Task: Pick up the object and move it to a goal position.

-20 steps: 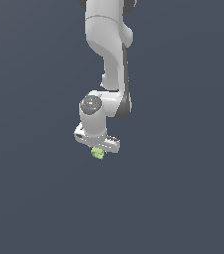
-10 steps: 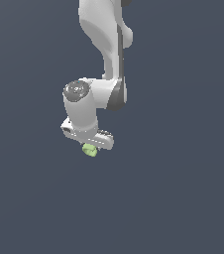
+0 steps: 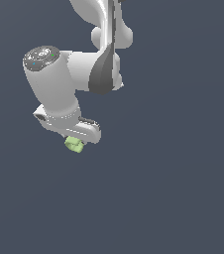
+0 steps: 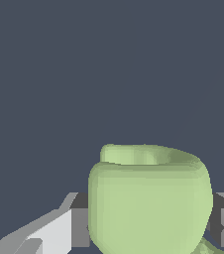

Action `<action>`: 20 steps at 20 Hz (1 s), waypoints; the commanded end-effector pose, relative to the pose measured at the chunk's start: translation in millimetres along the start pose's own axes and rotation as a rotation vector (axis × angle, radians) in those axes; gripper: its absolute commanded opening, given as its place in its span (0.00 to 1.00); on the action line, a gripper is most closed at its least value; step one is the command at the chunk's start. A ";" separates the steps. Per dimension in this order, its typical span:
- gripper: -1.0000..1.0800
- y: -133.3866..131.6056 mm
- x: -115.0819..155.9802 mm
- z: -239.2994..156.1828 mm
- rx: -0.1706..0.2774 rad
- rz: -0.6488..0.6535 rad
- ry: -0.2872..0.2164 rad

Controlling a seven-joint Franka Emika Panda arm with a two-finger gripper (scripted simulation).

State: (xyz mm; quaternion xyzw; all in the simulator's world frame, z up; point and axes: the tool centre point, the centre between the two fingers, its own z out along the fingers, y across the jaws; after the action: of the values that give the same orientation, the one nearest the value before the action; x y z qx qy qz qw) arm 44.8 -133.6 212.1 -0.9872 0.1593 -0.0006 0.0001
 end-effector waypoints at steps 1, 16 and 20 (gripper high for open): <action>0.00 7.2 9.6 -23.0 0.000 0.000 -0.001; 0.00 28.1 43.6 -92.7 -0.001 0.000 -0.001; 0.00 29.4 46.3 -97.2 -0.001 0.000 -0.001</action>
State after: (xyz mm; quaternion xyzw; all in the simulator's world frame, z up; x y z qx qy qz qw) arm 78.5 -175.5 307.7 -0.9872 0.1592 -0.0002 -0.0002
